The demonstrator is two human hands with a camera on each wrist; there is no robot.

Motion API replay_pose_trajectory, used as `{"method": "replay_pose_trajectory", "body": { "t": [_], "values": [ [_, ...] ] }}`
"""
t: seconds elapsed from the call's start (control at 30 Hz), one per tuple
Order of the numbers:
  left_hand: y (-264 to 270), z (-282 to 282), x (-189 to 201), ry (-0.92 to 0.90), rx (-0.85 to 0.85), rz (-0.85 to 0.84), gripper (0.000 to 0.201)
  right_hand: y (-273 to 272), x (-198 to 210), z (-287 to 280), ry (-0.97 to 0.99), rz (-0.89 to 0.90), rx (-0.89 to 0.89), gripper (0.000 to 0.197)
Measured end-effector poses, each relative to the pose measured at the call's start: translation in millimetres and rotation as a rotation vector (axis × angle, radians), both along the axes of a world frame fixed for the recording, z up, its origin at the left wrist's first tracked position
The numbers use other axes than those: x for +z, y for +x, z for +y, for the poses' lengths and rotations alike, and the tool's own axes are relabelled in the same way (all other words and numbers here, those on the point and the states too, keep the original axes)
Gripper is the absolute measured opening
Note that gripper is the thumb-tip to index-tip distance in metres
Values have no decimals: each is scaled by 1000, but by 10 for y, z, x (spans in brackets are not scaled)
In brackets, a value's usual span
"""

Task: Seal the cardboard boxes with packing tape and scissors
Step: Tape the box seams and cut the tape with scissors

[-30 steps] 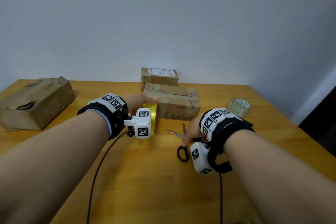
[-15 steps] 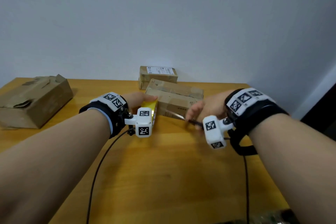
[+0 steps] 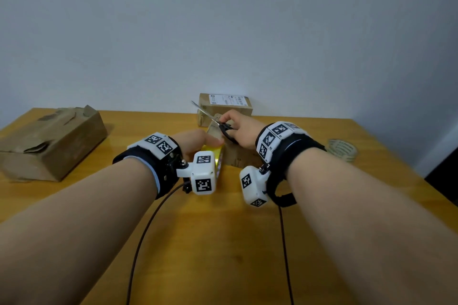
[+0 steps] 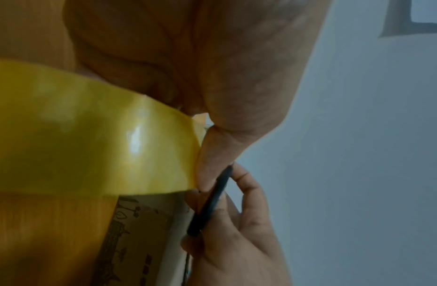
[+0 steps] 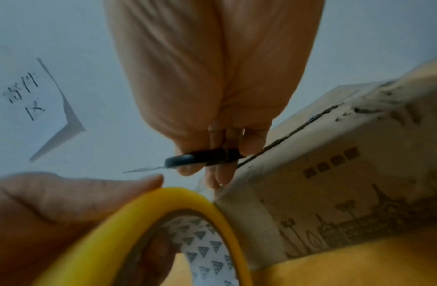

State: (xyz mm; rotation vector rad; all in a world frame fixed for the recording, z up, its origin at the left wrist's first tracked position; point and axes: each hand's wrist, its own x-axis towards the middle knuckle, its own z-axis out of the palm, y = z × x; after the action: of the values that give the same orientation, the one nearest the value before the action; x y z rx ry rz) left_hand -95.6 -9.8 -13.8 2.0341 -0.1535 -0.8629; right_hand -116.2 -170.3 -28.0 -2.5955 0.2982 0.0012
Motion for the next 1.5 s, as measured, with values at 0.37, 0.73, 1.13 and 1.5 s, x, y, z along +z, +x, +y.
{"method": "replay_pose_trajectory", "body": {
  "t": [0.37, 0.73, 1.13, 1.5],
  "values": [
    [108, 14, -122, -44, -81, 101, 52, 31, -82, -86, 125, -60, -86, 26],
    [104, 55, -161, -98, -20, 222, 44, -704, 306, -552, 719, 341, -98, 45],
    [113, 112, -191, -28, -26, 112, 65, -658, 131, -374, 797, 444, -123, 47],
    [287, 111, -332, -62, -29, 106, 81, -521, 87, -337, 828, 466, -53, 40]
  ]
}}
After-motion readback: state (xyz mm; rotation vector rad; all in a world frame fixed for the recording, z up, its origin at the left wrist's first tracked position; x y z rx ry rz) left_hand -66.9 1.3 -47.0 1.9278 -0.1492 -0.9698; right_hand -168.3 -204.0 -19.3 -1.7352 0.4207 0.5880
